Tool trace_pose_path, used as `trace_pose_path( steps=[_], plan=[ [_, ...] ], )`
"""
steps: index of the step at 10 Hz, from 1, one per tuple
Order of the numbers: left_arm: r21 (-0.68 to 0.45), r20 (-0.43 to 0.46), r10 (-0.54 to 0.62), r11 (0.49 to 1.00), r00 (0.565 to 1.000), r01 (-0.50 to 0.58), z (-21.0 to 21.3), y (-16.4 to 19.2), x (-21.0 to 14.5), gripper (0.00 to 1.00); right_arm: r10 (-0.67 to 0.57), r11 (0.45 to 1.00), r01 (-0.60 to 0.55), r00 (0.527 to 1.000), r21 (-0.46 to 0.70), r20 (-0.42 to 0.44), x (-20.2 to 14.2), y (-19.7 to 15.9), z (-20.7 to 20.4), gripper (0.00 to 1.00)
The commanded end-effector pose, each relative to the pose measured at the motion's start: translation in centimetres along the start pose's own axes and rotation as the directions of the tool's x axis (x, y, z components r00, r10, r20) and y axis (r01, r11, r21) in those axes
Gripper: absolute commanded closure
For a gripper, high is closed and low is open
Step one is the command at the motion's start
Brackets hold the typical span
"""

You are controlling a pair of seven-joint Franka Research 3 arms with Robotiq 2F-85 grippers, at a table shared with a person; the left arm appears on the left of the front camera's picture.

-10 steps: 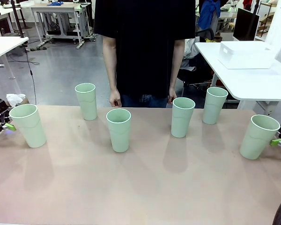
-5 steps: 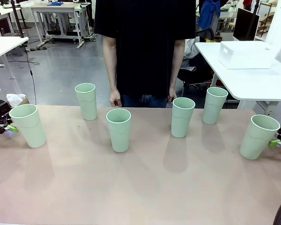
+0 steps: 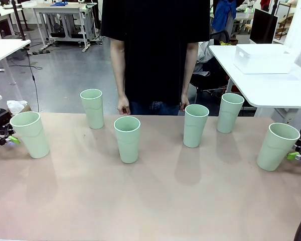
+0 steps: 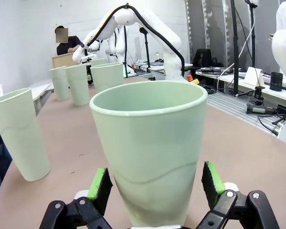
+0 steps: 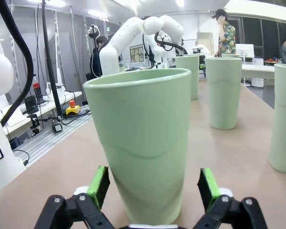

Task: Stack the cups and store them in the basket.
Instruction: Pick up two Reusable plastic cups , one in each hand.

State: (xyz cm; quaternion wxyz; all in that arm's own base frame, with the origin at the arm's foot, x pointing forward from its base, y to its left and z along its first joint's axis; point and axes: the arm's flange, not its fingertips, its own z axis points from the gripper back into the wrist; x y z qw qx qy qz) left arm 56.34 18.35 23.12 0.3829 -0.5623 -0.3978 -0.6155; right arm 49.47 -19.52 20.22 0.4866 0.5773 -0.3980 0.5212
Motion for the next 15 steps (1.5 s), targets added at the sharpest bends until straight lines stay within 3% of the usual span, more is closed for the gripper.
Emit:
trace_pose_path(
  steps=[1, 15],
  plan=[
    [-0.023, -0.007, -0.025, 0.999, 1.000, 0.024, -1.4, -0.8, -0.7, 0.00, 0.016, 1.000, -0.016, 1.000, 0.014, -0.015, 0.2, 1.1, -1.2, 0.00],
    [-0.006, 0.072, -0.094, 0.996, 0.993, 0.094, -4.9, -0.7, -2.4, 0.00, 0.052, 0.999, -0.051, 0.998, -0.013, 0.046, -1.3, 2.1, -4.2, 0.00]
  ],
)
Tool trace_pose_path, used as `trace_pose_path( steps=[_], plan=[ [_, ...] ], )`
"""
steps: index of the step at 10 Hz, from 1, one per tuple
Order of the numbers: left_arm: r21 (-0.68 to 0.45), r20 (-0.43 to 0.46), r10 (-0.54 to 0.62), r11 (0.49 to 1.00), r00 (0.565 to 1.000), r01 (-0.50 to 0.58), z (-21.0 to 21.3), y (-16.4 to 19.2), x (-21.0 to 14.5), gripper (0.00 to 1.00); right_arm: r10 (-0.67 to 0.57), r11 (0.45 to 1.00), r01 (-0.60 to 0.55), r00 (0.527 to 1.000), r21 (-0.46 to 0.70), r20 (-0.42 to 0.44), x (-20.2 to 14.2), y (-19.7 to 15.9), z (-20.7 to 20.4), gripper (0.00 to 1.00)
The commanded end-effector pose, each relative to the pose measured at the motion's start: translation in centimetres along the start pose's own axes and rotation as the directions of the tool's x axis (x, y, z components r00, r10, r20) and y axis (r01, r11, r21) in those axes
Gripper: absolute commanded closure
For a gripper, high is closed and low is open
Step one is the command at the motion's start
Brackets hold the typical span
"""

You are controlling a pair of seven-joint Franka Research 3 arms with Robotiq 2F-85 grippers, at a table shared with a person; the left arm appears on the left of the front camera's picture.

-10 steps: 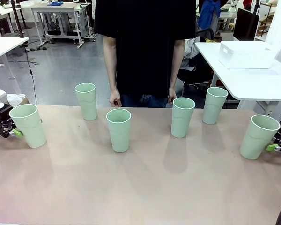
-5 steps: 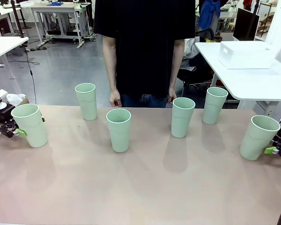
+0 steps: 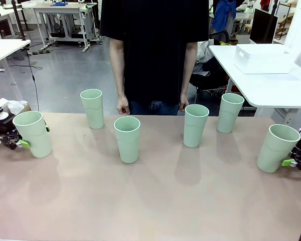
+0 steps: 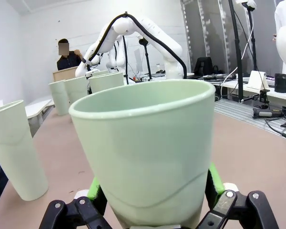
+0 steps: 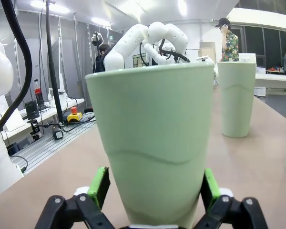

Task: Stack the cups and store them in the basket.
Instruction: Pick up two Reusable plastic cups , one in each hand.

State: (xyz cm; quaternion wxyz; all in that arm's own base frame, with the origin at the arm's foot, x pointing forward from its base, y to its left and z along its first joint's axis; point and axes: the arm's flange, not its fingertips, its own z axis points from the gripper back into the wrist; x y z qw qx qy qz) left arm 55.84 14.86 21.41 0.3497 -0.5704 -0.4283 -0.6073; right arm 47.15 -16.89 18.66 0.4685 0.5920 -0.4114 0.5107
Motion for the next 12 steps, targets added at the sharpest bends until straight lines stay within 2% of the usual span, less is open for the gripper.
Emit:
trace_pose_path(
  steps=[1, 12],
  plan=[
    [-0.013, 0.006, -0.030, 0.999, 1.000, 0.030, -1.6, -1.5, -0.7, 0.00, 0.038, 0.999, -0.038, 0.999, -0.026, -0.003, 0.4, 0.7, -1.4, 0.00],
    [0.033, 0.063, -0.055, 0.998, 0.996, 0.053, -2.2, -1.8, 0.9, 0.00, 0.075, 0.996, -0.073, 0.997, -0.058, 0.019, 2.6, 1.6, -3.1, 0.00]
  ],
)
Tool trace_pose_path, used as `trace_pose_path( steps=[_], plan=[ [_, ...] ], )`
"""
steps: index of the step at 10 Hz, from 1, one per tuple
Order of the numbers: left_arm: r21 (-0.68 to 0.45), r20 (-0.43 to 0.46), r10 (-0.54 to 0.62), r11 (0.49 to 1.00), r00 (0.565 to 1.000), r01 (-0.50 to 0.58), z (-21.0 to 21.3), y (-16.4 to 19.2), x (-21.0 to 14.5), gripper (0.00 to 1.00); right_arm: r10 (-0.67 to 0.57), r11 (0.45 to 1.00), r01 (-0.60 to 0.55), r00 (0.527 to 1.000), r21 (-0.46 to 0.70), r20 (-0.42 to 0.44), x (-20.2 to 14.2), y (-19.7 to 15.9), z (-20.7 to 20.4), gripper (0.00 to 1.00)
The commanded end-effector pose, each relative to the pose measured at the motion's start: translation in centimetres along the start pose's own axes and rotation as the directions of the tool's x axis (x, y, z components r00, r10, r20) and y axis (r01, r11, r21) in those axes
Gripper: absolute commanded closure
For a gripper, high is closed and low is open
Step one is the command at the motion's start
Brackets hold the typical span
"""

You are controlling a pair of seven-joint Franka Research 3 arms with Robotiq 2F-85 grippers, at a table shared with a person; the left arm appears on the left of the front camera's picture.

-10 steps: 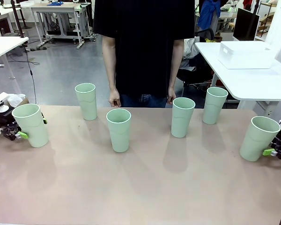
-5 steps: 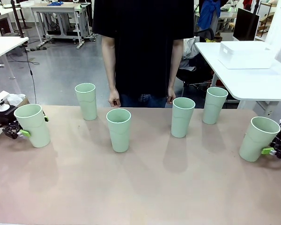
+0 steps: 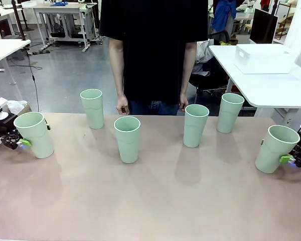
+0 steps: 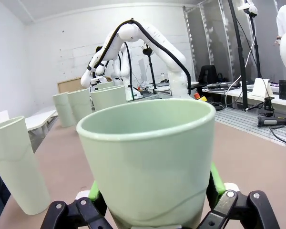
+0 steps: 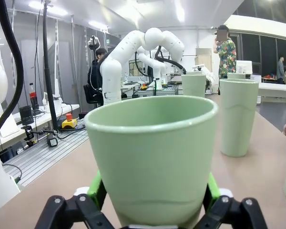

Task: Stack the cups and store them in the basket.
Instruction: Pick up two Reusable plastic cups , one in each hand.

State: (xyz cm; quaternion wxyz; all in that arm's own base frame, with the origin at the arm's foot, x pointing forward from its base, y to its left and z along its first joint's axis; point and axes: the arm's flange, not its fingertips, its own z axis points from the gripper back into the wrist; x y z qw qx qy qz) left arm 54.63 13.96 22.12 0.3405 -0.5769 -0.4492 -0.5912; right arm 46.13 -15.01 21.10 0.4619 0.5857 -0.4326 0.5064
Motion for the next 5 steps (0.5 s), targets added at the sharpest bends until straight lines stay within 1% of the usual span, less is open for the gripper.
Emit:
trace_pose_path(
  steps=[1, 3, 5],
  plan=[
    [0.008, 0.028, -0.033, 0.999, 0.999, 0.032, -0.90, -1.09, 0.14, 0.00, 0.037, 0.999, -0.037, 0.999, -0.038, -0.003, 0.34, 0.65, -0.94, 0.00],
    [0.007, 0.038, -0.027, 1.000, 0.999, 0.027, -1.01, -1.12, 0.18, 0.00, 0.034, 0.999, -0.034, 0.999, -0.041, 0.002, 0.27, 0.59, -0.83, 0.00],
    [0.001, 0.023, -0.025, 1.000, 0.999, 0.025, -1.01, -0.98, 0.08, 0.00, 0.021, 0.999, -0.020, 1.000, -0.038, 0.003, 0.18, 0.52, -0.63, 0.00]
  ],
)
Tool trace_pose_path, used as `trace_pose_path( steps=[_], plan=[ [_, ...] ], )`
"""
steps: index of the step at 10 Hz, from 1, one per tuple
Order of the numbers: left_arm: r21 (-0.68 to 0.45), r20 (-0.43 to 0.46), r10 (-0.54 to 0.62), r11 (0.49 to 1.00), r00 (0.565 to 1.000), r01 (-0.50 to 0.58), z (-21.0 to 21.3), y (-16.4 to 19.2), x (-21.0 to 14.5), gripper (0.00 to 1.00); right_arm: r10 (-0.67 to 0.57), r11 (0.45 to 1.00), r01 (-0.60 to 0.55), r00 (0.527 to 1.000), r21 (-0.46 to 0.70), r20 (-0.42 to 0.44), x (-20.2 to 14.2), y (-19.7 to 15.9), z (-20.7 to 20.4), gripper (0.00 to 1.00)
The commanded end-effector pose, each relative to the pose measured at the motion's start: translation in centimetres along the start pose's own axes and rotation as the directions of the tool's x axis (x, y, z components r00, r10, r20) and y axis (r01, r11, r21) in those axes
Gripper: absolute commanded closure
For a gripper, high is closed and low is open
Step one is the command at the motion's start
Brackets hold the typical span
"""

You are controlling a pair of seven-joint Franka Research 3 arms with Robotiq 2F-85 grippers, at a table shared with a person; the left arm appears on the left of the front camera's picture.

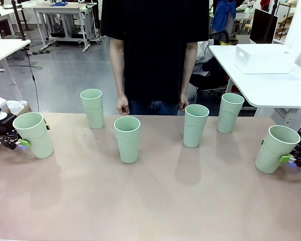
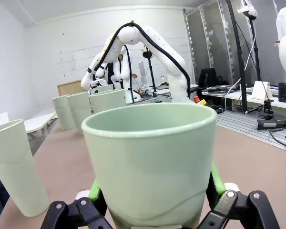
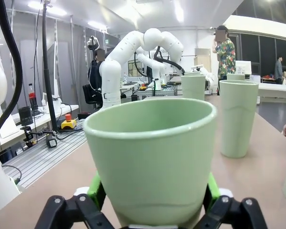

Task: Stack the cups and store them in the basket.
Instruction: Pick up two Reusable plastic cups , one in each hand.

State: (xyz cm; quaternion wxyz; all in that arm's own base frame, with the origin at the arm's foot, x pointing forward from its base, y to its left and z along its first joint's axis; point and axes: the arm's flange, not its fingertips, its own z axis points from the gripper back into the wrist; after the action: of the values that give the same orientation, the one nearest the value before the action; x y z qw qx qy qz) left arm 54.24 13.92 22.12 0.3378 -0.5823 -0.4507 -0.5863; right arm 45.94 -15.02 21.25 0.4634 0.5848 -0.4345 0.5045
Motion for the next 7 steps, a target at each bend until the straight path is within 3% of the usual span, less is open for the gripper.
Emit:
trace_pose_path(
  steps=[1, 2, 3, 4, 5, 6, 7],
  plan=[
    [0.001, -0.003, -0.036, 0.999, 0.999, 0.036, -0.90, -0.55, -0.08, 0.18, 0.025, 0.999, -0.025, 1.000, -0.022, -0.003, -0.03, 0.30, -0.45, 0.20],
    [0.003, -0.003, -0.038, 0.999, 0.999, 0.038, -0.93, -0.52, -0.10, 0.18, 0.023, 1.000, -0.023, 1.000, -0.020, 0.001, -0.04, 0.26, -0.36, 0.20],
    [0.007, -0.002, -0.043, 0.999, 0.999, 0.043, -0.91, -0.52, -0.06, 0.36, 0.025, 0.999, -0.025, 1.000, -0.022, 0.002, -0.02, 0.26, -0.31, 0.40],
    [0.009, 0.000, -0.047, 0.999, 0.999, 0.047, -0.93, -0.53, -0.02, 0.37, 0.028, 0.999, -0.028, 1.000, -0.024, 0.003, 0.00, 0.24, -0.29, 0.25],
    [0.009, 0.002, -0.053, 0.999, 0.999, 0.053, -0.94, -0.58, 0.05, 0.31, 0.030, 0.999, -0.030, 1.000, -0.024, 0.005, 0.01, 0.21, -0.25, 0.59],
    [0.012, 0.003, -0.059, 0.998, 0.998, 0.059, -0.93, -0.62, 0.09, 0.55, 0.034, 0.999, -0.034, 0.999, -0.027, 0.007, -0.03, 0.19, -0.21, 0.45],
    [0.013, 0.010, -0.063, 0.998, 0.998, 0.063, -0.94, -0.64, 0.13, 0.49, 0.038, 0.999, -0.038, 0.999, -0.029, 0.012, -0.04, 0.14, -0.10, 0.33]
  ],
)
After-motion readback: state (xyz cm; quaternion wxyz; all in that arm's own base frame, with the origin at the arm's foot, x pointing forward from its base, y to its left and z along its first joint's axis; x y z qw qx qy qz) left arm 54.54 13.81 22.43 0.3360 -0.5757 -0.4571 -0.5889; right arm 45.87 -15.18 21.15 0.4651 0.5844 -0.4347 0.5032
